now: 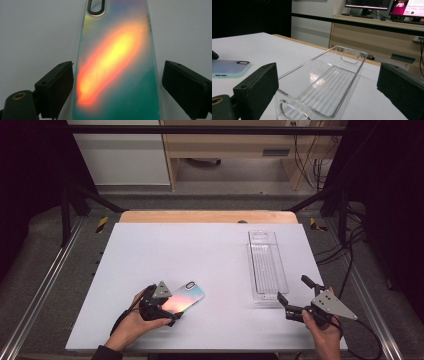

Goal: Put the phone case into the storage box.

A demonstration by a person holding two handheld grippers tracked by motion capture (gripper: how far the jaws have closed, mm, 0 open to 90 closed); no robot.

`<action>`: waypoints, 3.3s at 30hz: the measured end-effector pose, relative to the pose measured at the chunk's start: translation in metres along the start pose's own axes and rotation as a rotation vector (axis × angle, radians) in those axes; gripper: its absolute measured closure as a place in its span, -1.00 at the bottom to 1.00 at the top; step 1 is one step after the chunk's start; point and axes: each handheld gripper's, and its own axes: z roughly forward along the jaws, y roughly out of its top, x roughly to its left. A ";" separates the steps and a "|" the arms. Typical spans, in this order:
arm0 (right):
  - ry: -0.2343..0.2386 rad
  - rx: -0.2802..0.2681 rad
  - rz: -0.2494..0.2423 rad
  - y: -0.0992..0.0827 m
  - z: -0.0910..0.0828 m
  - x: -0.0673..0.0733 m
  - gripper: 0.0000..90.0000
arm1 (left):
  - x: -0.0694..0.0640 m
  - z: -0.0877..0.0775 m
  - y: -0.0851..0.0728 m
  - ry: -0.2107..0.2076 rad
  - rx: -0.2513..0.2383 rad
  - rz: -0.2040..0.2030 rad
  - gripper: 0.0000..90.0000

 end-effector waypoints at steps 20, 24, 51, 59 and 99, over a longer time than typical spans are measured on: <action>-0.009 0.006 -0.006 -0.001 -0.001 0.000 -0.91 | -0.005 0.001 -0.006 0.039 -0.063 -0.036 -0.63; -0.009 0.004 0.011 -0.002 -0.001 -0.001 -0.91 | -0.005 0.002 -0.001 0.063 -0.137 -0.056 -0.63; 0.017 0.135 0.151 0.044 0.021 0.023 -0.89 | -0.002 -0.020 -0.002 0.163 -0.441 -0.119 -0.63; 0.027 0.216 0.155 0.070 0.043 0.046 -0.84 | -0.005 -0.022 -0.004 0.185 -0.458 -0.109 -0.63; 0.248 0.293 0.142 0.080 0.114 0.111 -0.87 | -0.021 -0.030 0.006 0.200 -0.539 -0.059 -0.63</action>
